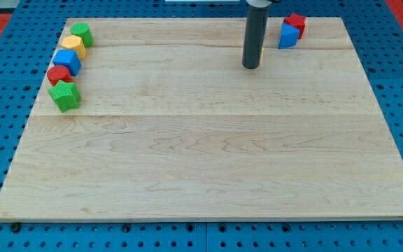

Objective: Move the green star towards the yellow heart

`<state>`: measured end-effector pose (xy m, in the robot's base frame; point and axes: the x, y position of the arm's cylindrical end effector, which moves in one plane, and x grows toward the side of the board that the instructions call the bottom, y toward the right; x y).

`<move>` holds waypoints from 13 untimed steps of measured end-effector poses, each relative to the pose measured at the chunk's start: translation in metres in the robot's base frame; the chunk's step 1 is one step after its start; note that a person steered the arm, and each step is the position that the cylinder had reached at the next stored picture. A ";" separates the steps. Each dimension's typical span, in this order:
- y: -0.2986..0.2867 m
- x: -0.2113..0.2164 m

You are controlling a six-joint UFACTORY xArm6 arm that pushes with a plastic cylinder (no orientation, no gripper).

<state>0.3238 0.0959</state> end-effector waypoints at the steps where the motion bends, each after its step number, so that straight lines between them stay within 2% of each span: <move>1: 0.000 -0.029; 2: -0.036 -0.023; 3: -0.033 -0.058; 4: 0.004 -0.045; 5: -0.048 0.054; 6: -0.125 0.160; 7: -0.260 0.208; 8: -0.375 0.169; 9: -0.387 0.127; 10: -0.343 0.095; 11: -0.339 0.065; 12: -0.295 0.062; 13: -0.253 0.041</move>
<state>0.3649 -0.1572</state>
